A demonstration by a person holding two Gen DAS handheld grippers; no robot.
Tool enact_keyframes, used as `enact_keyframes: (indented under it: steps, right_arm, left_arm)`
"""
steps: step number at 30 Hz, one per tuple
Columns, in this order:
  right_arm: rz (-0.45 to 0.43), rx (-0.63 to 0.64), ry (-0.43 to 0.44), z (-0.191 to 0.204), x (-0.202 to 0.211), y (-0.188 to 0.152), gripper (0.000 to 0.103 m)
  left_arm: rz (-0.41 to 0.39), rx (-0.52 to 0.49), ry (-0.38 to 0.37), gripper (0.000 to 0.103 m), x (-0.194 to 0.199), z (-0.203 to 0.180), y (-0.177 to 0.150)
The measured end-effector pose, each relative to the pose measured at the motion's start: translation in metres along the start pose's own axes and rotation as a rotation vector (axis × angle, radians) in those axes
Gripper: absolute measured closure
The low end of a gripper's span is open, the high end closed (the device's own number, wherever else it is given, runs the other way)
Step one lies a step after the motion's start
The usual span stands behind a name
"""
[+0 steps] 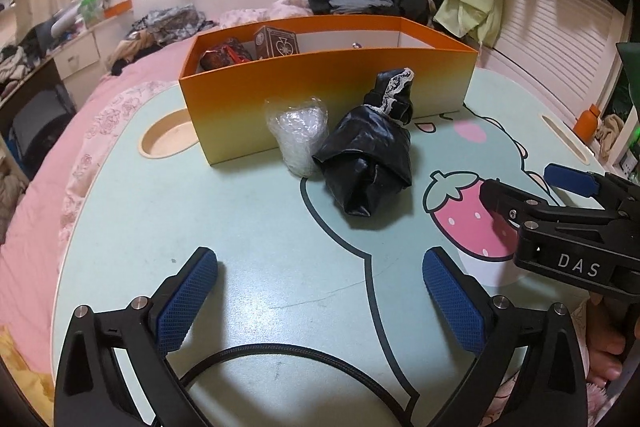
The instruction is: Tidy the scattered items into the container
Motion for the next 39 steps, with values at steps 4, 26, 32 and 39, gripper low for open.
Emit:
enact_keyframes:
  steps: [4,26,32,39]
  right_arm:
    - [-0.001,0.000,0.003,0.001,0.000,-0.001,0.014]
    - [-0.054,0.051,0.259,0.054,0.007,0.038,0.014]
    - [0.014,0.056,0.305,0.076,-0.021,0.050,0.014]
    - [0.061,0.040,0.335,0.069,-0.031,0.038,0.065]
  left_arm:
    - [-0.005,0.000,-0.002,0.000,0.000,0.000,0.000]
    - [-0.015,0.018,0.007,0.000,0.001,0.007,-0.004]
    - [-0.015,0.018,0.007,0.000,0.001,0.007,-0.004]
    - [-0.015,0.019,0.007,0.000,0.000,0.007,-0.004]
Point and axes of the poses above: each gripper's, at about its wrist camera, not at the fingertips, and x roughly against the way its jaws point, z to its left, y to its top, the point moved 2 cm from there along -x, roughly the way its jaws point, and after that the axes turned 14 degrees about y, right-handed, at the moved point
